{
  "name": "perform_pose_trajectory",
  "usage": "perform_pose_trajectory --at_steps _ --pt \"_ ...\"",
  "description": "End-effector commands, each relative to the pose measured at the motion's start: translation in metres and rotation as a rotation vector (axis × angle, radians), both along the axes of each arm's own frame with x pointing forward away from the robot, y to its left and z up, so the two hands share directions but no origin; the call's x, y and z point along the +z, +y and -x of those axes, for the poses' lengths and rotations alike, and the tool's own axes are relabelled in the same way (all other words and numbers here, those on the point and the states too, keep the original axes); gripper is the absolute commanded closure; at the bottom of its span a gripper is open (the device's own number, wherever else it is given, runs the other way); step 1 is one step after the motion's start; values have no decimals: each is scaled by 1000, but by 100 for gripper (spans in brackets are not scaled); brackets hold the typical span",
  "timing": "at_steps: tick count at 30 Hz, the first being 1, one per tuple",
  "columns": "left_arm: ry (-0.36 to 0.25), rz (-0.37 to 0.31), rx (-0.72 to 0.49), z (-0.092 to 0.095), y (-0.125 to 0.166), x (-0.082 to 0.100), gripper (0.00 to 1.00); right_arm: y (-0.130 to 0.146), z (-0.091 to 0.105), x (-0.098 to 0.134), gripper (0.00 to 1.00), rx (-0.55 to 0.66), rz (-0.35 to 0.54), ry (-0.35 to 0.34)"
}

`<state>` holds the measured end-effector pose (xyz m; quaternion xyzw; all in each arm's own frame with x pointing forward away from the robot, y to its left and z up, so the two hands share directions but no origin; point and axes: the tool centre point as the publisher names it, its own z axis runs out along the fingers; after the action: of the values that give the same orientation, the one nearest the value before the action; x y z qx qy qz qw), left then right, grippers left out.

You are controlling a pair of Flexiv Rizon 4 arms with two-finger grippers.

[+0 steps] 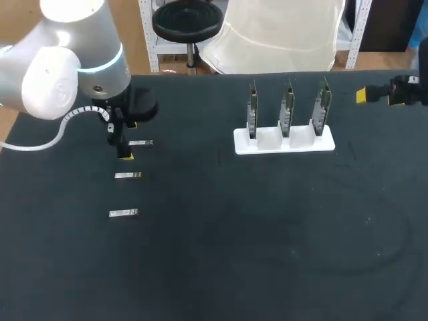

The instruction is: Pick up the optical module with the left hand, and insert it into the network port with the right hand.

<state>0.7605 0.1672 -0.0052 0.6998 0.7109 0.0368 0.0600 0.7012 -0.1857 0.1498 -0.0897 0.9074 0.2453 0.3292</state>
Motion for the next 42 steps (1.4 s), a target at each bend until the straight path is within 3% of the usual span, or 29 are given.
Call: perform_pose_trajectory --at_steps 1,35,36,37,40,42 --pt "7 -8 12 -5 0 -3 0 1 1 1 0 -6 4 -1" --pt "59 -32 3 0 -1 -17 0 1 1 1 0 -6 4 -1" --pt "63 -30 0 0 -1 -17 7 1 1 1 0 -6 4 -1" --pt "64 -30 -1 0 -1 -17 58 1 1 1 0 -6 4 -1" --pt "65 -30 -2 0 -1 -18 89 1 1 1 0 -6 4 -1" --pt "65 -30 -2 1 -1 -18 100 1 1 1 0 -6 4 -1"
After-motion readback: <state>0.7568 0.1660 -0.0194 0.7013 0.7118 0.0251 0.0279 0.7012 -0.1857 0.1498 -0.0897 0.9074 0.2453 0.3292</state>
